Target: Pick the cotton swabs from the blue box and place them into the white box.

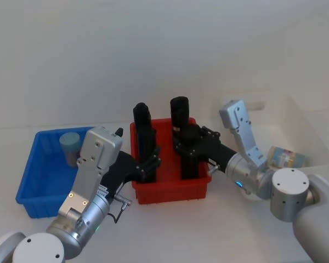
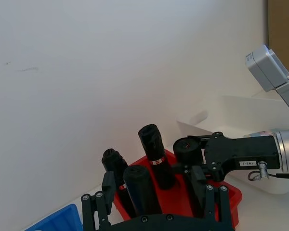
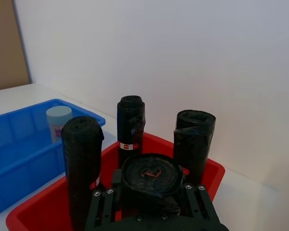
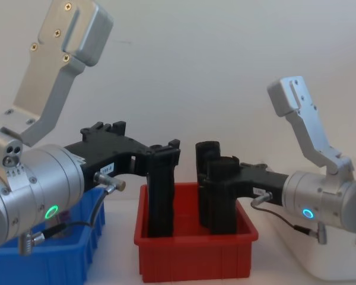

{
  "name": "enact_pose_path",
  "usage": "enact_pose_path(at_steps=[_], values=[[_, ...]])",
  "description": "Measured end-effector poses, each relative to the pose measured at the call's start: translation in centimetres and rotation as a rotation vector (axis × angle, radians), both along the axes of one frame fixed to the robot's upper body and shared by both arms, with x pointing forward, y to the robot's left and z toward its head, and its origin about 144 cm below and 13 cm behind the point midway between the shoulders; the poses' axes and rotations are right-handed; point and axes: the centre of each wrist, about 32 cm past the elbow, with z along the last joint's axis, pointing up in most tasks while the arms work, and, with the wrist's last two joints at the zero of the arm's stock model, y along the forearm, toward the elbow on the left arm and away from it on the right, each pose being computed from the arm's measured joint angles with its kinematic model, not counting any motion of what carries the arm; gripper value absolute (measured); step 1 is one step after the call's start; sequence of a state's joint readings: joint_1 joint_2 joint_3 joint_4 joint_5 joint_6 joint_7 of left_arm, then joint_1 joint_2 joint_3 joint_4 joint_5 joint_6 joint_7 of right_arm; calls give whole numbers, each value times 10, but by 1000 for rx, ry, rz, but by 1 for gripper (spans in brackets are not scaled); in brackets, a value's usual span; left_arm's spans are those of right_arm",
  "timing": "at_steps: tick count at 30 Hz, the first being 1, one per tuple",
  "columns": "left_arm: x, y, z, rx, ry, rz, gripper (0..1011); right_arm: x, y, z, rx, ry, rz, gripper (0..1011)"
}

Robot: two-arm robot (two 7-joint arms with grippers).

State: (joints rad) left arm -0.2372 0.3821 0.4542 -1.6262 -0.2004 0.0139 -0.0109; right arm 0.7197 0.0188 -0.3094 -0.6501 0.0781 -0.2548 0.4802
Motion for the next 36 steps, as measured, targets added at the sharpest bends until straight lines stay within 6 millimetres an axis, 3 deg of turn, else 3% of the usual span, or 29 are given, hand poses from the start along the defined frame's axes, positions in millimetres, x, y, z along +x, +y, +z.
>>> enact_pose_path(at_steps=[4, 10, 19, 36], values=[[0, 0, 0, 0, 0, 0, 1003, 1, 1, 1, 4, -4, 4, 572], [0, 0, 0, 0, 0, 0, 1003, -1, 1, 8, 21, -30, 4, 543], [0, 0, 0, 0, 0, 0, 1003, -11, -2, 25, 61, -87, -11, 538], [0, 0, 0, 0, 0, 0, 1003, -52, -20, 70, 117, -223, -125, 536]])
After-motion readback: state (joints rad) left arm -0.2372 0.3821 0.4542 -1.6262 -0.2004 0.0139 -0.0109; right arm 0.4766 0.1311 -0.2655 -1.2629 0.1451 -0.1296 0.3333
